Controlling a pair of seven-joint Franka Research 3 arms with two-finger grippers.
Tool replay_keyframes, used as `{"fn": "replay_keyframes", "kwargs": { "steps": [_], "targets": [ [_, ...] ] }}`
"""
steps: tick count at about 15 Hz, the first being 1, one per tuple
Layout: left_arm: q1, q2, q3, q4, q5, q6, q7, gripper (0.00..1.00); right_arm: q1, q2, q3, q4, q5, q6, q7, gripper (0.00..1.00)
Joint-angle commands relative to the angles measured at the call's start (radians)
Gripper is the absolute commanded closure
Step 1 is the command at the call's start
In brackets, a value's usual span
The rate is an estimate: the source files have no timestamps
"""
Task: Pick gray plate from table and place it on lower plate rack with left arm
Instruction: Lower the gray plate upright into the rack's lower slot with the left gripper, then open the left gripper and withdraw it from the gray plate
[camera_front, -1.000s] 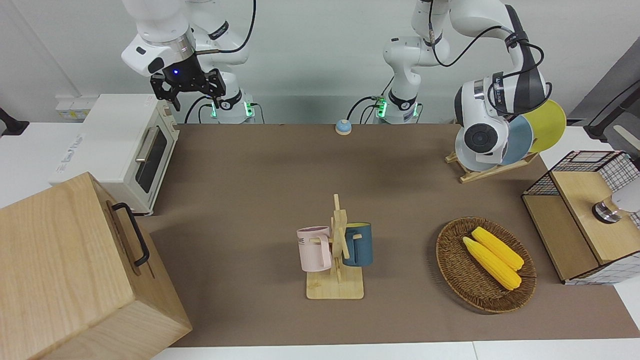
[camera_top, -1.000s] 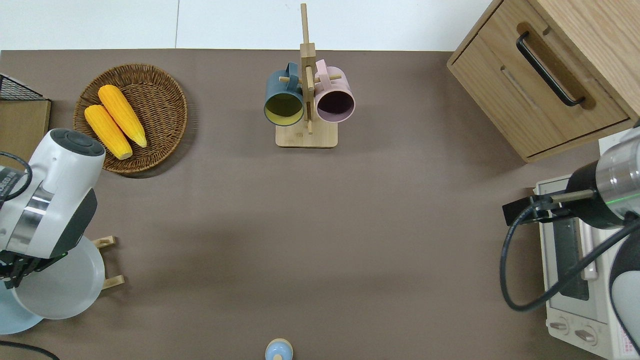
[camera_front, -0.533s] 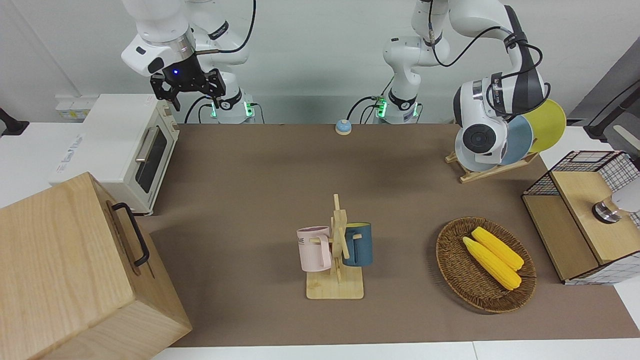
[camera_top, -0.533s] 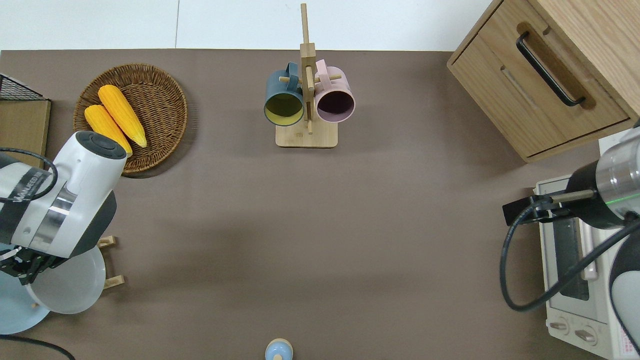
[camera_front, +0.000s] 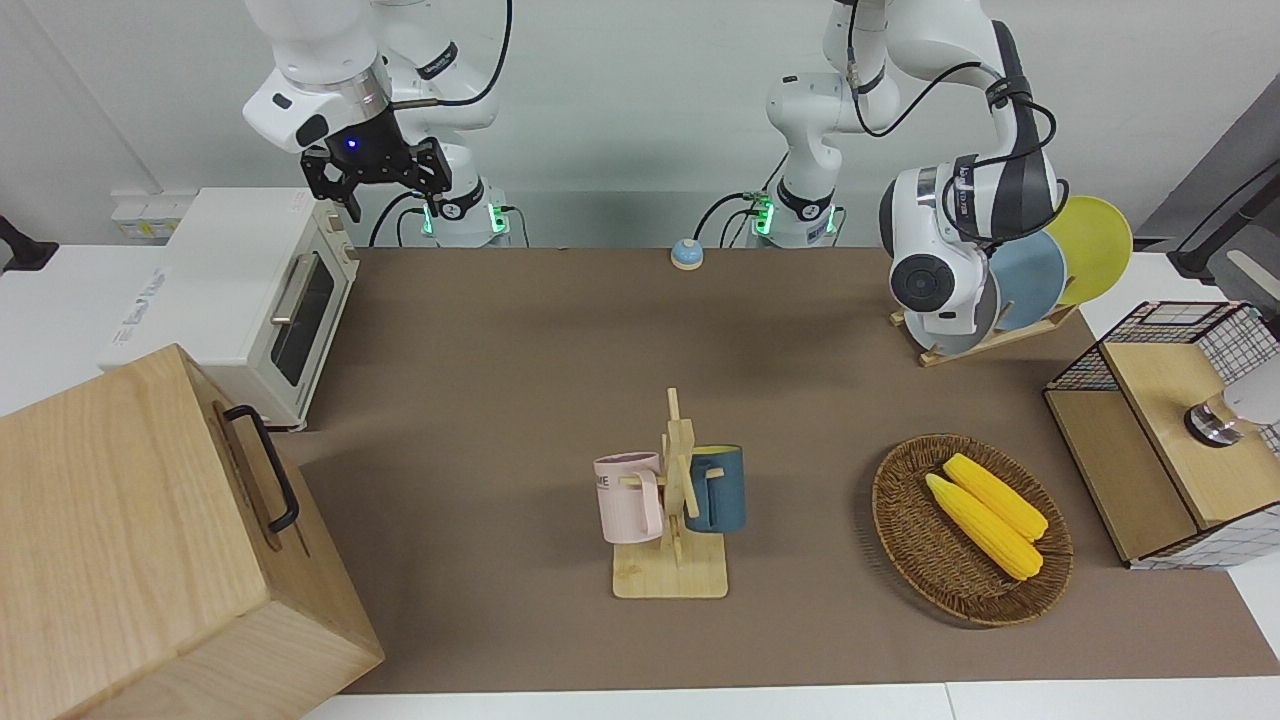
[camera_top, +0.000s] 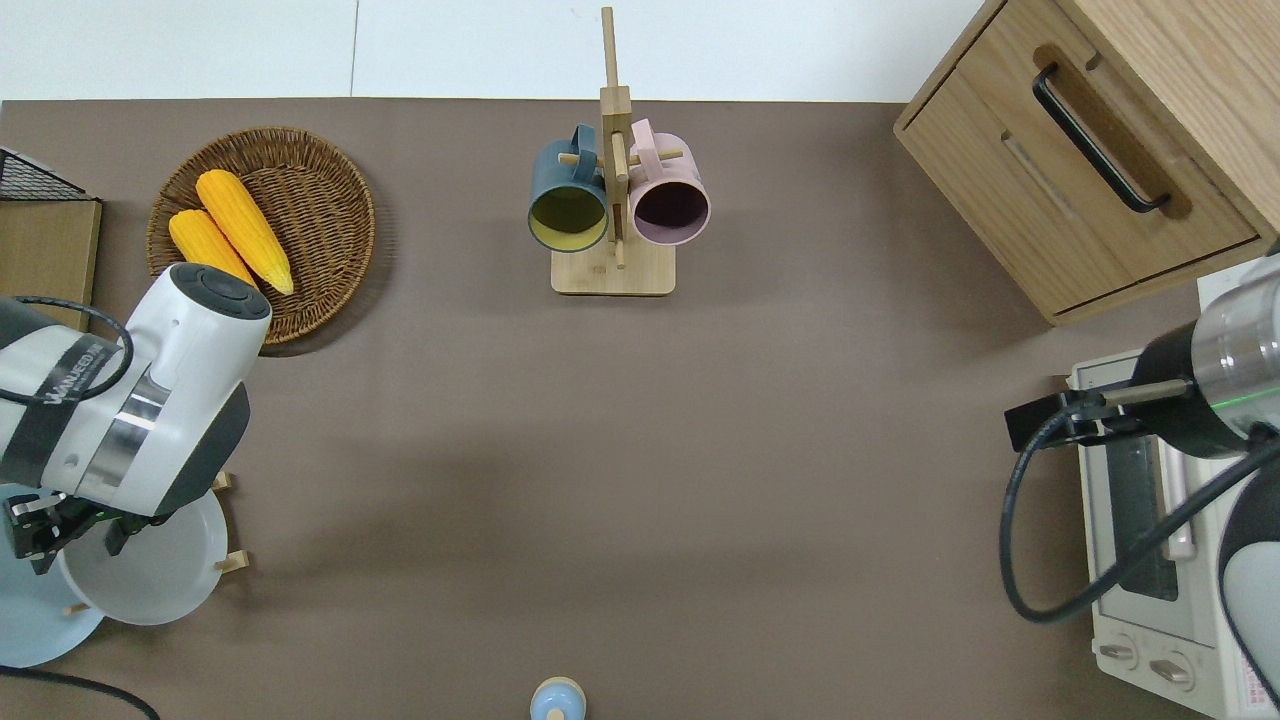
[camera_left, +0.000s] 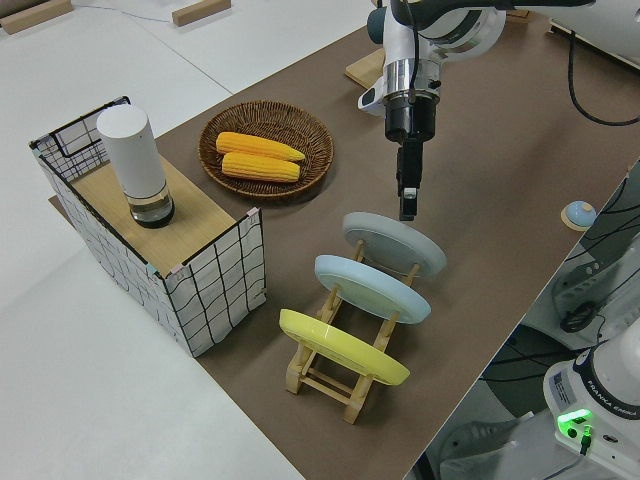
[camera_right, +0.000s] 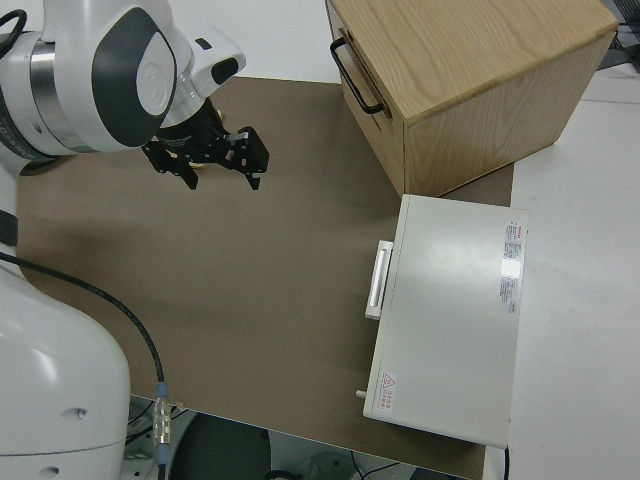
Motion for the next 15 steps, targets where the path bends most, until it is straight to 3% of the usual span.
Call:
{"fn": "replay_keyframes", "kwargs": {
  "steps": [1,4,6,11,15],
  "targets": [
    [-0.008,-0.009,-0.003,0.014,-0.059,0.036,-0.023,0.0,-0.015,-0.005,0.007,0.006,0.004,-0.015,-0.003,0.013],
    [-0.01,-0.015,-0.014,0.049,-0.09,0.082,-0.068,0.0,-0.015,-0.005,0.007,0.006,0.004,-0.015,-0.003,0.013],
    [-0.008,-0.026,-0.044,0.087,-0.102,0.096,-0.022,0.01,-0.013,-0.005,0.007,0.006,0.004,-0.015,-0.003,0.011],
    [0.019,-0.105,-0.038,0.221,-0.353,0.111,0.26,0.01,-0.015,-0.005,0.007,0.006,0.004,-0.015,-0.003,0.013],
    [0.033,-0.173,-0.028,0.253,-0.508,0.169,0.443,0.01,-0.015,-0.005,0.007,0.006,0.004,-0.015,-0.003,0.011]
  ]
}}
